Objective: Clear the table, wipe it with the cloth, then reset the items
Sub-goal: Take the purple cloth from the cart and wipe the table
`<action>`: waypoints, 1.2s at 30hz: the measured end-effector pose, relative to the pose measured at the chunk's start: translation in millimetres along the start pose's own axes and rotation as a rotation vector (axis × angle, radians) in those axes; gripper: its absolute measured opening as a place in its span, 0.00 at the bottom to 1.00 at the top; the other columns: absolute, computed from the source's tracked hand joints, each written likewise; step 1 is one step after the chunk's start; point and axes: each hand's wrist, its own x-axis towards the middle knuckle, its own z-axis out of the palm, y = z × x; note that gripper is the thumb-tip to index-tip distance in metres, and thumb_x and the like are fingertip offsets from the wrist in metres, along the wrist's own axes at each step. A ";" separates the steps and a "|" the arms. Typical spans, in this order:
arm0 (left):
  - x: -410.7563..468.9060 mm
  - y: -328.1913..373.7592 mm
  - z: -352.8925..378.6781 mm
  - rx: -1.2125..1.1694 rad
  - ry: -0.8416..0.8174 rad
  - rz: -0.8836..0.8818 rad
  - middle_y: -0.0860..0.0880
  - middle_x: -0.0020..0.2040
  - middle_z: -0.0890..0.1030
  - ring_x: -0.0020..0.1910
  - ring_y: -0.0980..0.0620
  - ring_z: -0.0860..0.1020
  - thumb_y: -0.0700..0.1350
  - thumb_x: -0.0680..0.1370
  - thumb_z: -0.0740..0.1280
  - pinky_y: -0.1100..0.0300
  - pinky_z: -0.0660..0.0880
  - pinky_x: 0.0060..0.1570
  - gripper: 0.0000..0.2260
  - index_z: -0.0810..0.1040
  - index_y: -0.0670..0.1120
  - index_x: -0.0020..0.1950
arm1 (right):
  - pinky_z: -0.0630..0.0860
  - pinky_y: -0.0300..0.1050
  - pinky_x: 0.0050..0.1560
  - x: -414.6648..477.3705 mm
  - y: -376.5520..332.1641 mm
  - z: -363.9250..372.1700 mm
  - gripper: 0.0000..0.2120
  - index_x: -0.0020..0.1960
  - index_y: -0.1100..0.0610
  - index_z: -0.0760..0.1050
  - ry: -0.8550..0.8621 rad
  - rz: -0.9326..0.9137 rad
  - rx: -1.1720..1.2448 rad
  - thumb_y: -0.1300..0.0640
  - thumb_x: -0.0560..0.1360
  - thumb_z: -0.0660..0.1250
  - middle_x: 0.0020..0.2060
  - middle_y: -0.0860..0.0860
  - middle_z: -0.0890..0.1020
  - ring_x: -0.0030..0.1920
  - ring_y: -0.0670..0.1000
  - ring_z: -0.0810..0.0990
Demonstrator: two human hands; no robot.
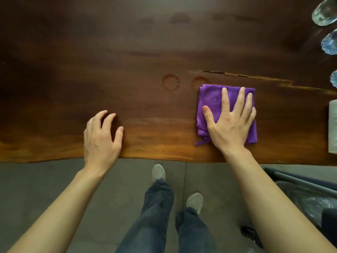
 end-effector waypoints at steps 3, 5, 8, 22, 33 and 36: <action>-6.1 -12.7 2.8 0.021 -0.034 0.050 0.42 0.74 0.69 0.74 0.41 0.66 0.49 0.81 0.66 0.43 0.67 0.71 0.21 0.72 0.42 0.72 | 0.52 0.67 0.77 -4.5 -43.5 11.2 0.38 0.81 0.45 0.53 -0.018 -0.080 -0.016 0.27 0.78 0.46 0.81 0.60 0.52 0.81 0.64 0.49; -6.6 -14.7 4.6 0.018 -0.037 0.065 0.42 0.75 0.68 0.75 0.42 0.65 0.49 0.82 0.65 0.44 0.67 0.72 0.21 0.72 0.42 0.73 | 0.52 0.68 0.77 -8.6 -76.0 18.1 0.38 0.81 0.45 0.54 -0.037 -0.145 -0.027 0.26 0.77 0.46 0.81 0.61 0.52 0.81 0.66 0.49; -6.8 -16.3 5.0 0.019 -0.038 0.068 0.41 0.76 0.68 0.76 0.42 0.65 0.49 0.81 0.66 0.44 0.66 0.72 0.22 0.72 0.42 0.73 | 0.52 0.70 0.76 -18.2 -116.4 26.7 0.37 0.81 0.44 0.55 -0.051 -0.262 -0.032 0.27 0.77 0.48 0.81 0.62 0.53 0.80 0.67 0.49; -5.9 -10.9 -2.6 0.038 -0.124 0.045 0.41 0.78 0.64 0.78 0.42 0.61 0.50 0.82 0.65 0.45 0.63 0.75 0.24 0.69 0.42 0.76 | 0.49 0.67 0.78 -6.8 -80.2 20.8 0.27 0.77 0.47 0.66 0.006 -0.392 -0.043 0.41 0.80 0.56 0.80 0.59 0.60 0.81 0.62 0.54; -6.8 -5.0 -1.2 0.037 -0.138 0.020 0.41 0.79 0.63 0.79 0.42 0.59 0.53 0.81 0.65 0.44 0.61 0.75 0.26 0.68 0.43 0.76 | 0.52 0.56 0.80 30.3 25.9 -10.5 0.27 0.79 0.50 0.61 0.078 0.128 0.085 0.41 0.82 0.52 0.81 0.57 0.56 0.81 0.58 0.50; -7.4 -6.4 0.4 0.036 -0.130 0.024 0.42 0.79 0.62 0.79 0.42 0.59 0.53 0.81 0.64 0.45 0.61 0.76 0.26 0.67 0.43 0.76 | 0.53 0.54 0.79 37.1 0.0 -6.8 0.26 0.79 0.50 0.62 0.106 0.153 0.150 0.43 0.83 0.53 0.81 0.56 0.57 0.81 0.57 0.50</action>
